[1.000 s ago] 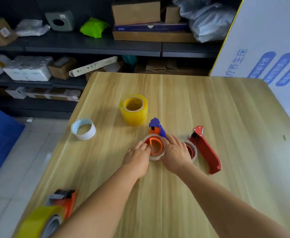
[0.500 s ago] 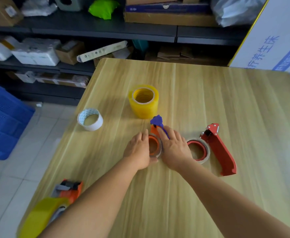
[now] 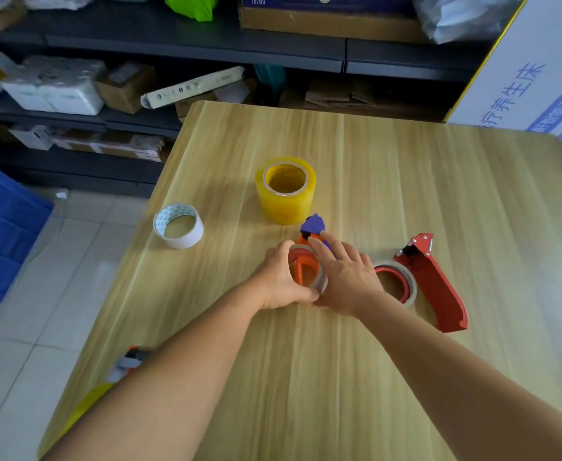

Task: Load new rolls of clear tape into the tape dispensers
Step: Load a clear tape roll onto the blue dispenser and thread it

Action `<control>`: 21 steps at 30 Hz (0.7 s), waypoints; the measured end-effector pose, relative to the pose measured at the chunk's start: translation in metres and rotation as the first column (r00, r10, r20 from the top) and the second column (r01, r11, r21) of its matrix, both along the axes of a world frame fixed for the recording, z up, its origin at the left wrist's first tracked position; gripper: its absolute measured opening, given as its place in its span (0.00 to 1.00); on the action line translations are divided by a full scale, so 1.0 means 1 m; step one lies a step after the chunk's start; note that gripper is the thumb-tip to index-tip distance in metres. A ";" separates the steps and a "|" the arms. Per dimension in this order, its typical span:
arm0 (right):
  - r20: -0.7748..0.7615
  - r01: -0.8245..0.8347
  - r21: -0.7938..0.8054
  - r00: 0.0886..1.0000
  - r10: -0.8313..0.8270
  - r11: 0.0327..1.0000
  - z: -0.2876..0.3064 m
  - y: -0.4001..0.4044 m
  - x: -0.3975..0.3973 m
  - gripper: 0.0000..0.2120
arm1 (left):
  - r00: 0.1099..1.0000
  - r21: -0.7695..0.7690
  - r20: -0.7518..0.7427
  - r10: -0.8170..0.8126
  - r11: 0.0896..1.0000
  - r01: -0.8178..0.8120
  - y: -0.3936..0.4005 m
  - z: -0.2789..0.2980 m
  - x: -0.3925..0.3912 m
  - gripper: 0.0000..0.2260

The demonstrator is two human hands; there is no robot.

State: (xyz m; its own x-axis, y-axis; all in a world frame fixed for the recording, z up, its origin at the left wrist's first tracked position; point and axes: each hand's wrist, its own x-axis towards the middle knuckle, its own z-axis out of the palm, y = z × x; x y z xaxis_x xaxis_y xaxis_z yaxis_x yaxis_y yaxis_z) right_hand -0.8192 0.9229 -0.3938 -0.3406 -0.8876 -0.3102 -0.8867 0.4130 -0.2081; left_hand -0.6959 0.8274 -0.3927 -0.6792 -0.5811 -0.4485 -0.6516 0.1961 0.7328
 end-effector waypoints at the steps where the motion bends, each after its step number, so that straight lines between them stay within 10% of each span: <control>1: 0.005 0.014 0.010 1.000 -0.014 1.000 0.001 -0.001 0.000 0.53 | 0.999 0.046 -0.024 0.033 0.998 -0.032 -0.001 0.001 0.001 0.43; 11: -0.017 -0.019 -0.050 1.000 0.018 0.999 0.011 -0.014 0.012 0.52 | 0.989 -0.116 -0.085 0.120 0.985 -0.130 -0.018 0.009 0.019 0.47; 21: 0.133 -0.214 0.025 0.969 0.209 0.977 0.006 -0.071 0.077 0.39 | 0.943 -0.372 0.208 0.261 0.913 -0.170 -0.045 -0.012 0.074 0.47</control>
